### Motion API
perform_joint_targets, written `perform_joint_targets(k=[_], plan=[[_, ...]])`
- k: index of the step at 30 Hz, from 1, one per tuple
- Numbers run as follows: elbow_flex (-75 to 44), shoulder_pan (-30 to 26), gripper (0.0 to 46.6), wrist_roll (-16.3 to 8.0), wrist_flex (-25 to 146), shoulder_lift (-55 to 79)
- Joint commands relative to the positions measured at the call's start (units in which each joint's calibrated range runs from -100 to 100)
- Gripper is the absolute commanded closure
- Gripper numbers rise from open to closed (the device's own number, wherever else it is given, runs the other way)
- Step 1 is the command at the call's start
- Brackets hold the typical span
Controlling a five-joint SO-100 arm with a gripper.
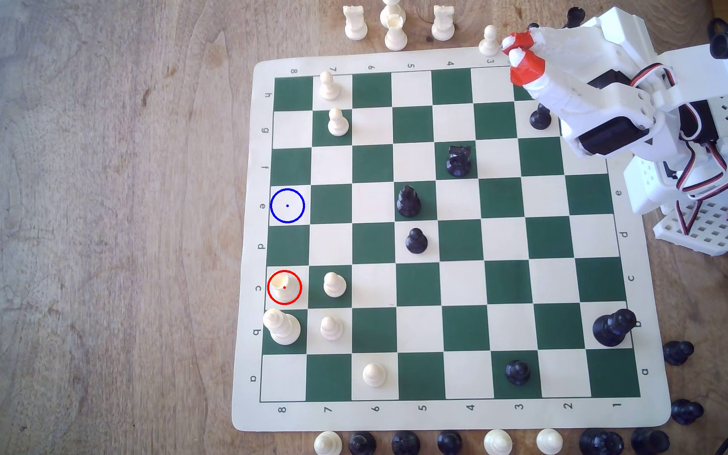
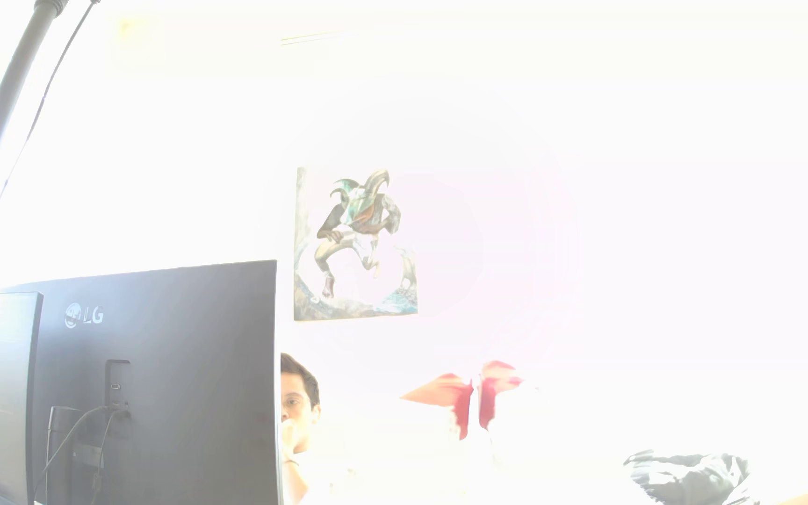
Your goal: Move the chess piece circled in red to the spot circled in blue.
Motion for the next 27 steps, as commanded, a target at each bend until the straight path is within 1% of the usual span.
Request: perform_joint_targets(k=[1, 5, 8, 11, 12, 14, 16, 20, 24, 27], plan=[[-3.72, 3.8, 46.4, 1.86, -7.51, -0.62], [-8.16, 4.11, 46.4, 1.86, 5.27, -0.62], [-10.97, 5.05, 46.4, 1.81, 12.15, 2.1], [-15.6, 5.2, 46.4, 1.81, 17.8, 8.47], [-19.5, 5.05, 46.4, 1.81, 20.59, 13.98], [-23.21, 4.73, 46.4, 1.81, 23.04, 18.82], [-27.38, 3.72, 46.4, 1.81, 28.37, 22.98], [-33.55, 2.23, 46.4, 1.81, 38.52, 26.29], [-37.27, 0.75, 46.4, 1.76, 38.69, 30.37], [-44.25, -1.76, 46.4, 1.76, 41.31, 37.33]])
